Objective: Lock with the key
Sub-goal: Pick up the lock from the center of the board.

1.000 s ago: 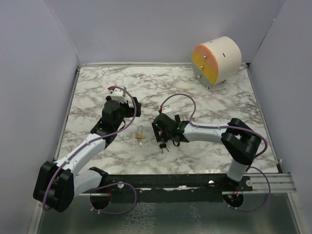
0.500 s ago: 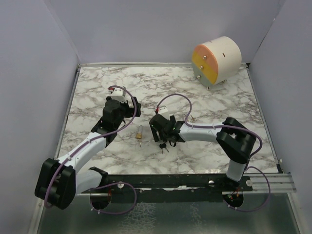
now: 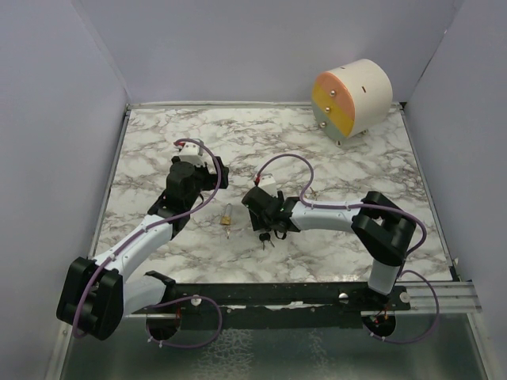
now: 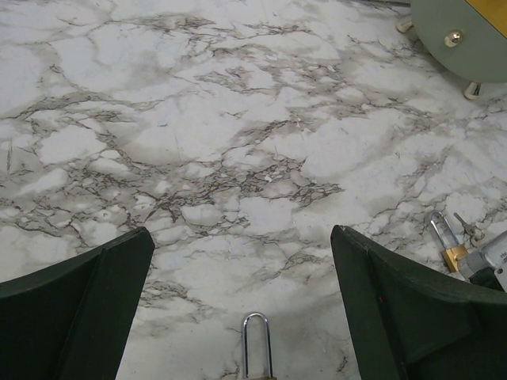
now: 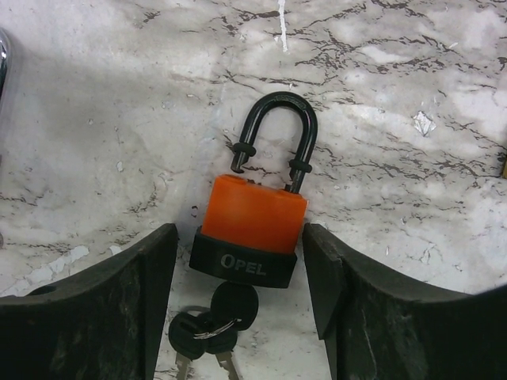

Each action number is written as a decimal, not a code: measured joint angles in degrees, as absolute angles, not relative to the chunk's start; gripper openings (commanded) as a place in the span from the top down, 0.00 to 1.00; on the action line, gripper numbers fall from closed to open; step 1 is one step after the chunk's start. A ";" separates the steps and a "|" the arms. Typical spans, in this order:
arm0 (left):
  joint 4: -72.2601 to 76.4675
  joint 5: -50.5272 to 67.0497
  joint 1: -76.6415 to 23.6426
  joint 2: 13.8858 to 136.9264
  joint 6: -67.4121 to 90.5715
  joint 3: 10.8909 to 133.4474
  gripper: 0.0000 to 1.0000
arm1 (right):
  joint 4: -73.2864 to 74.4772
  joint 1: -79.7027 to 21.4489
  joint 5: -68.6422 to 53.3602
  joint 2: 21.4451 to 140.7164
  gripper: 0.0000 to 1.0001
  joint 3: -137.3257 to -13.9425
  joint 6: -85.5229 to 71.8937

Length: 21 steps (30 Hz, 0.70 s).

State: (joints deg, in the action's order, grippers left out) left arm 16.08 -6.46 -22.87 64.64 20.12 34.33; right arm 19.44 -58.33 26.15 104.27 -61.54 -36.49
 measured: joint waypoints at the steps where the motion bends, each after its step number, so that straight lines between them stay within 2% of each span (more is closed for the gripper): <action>1: 16.14 -6.46 -22.87 64.64 20.16 34.28 0.01 | 19.49 -58.33 26.17 104.27 0.42 -61.54 -36.80; 3: 16.19 -6.42 -22.83 64.64 20.27 34.26 0.01 | 19.53 -58.39 26.22 104.27 0.56 -61.54 -37.28; 5: 16.23 -6.39 -22.83 64.64 20.34 34.26 0.01 | 19.70 -58.54 26.26 104.27 0.89 -61.54 -37.78; 6: 16.23 -6.35 -22.83 64.64 20.47 34.26 0.01 | 19.90 -58.57 26.55 104.27 0.98 -61.52 -37.82; 21: 16.27 -6.24 -22.57 62.78 21.54 33.04 0.01 | 19.94 -58.83 28.36 104.33 0.99 -61.14 -40.14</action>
State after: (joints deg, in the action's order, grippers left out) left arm 16.27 -6.24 -22.57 62.78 21.54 33.04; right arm 19.94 -58.83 28.36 104.33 -61.14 -40.14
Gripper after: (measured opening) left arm 0.991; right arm 0.429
